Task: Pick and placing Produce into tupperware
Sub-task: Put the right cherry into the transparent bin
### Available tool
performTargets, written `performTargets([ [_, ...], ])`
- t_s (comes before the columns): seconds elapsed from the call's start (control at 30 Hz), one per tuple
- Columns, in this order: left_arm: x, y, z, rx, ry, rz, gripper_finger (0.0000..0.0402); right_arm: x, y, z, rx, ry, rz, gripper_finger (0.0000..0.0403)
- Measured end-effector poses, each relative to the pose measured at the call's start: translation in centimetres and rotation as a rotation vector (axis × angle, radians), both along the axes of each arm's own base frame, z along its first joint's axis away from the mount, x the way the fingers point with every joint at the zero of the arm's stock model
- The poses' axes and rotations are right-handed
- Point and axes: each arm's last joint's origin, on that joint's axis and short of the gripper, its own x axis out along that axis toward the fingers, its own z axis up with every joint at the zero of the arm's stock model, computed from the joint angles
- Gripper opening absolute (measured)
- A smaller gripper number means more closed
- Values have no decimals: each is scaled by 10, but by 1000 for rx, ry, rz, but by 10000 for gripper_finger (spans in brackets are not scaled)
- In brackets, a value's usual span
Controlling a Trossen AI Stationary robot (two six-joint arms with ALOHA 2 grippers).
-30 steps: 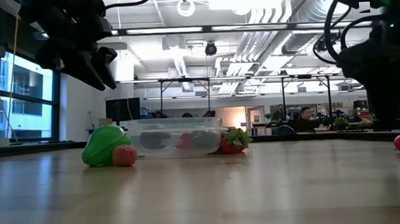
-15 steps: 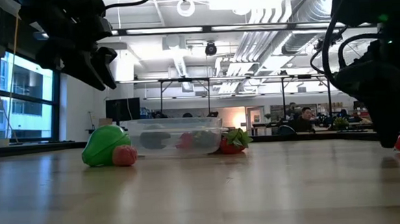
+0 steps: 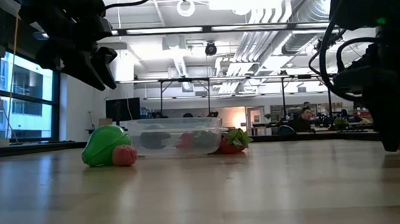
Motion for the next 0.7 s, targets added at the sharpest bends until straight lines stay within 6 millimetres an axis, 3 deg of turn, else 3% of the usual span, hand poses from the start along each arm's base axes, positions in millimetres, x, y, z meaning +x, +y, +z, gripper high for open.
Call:
performTargets([
  [0.47, 0, 0, 0, 0, 0, 0, 193, -1, 5, -3, -14, 18, 15, 115],
  [0.7, 0, 0, 0, 0, 0, 0, 193, -1, 5, -3, -15, 14, 16, 106],
])
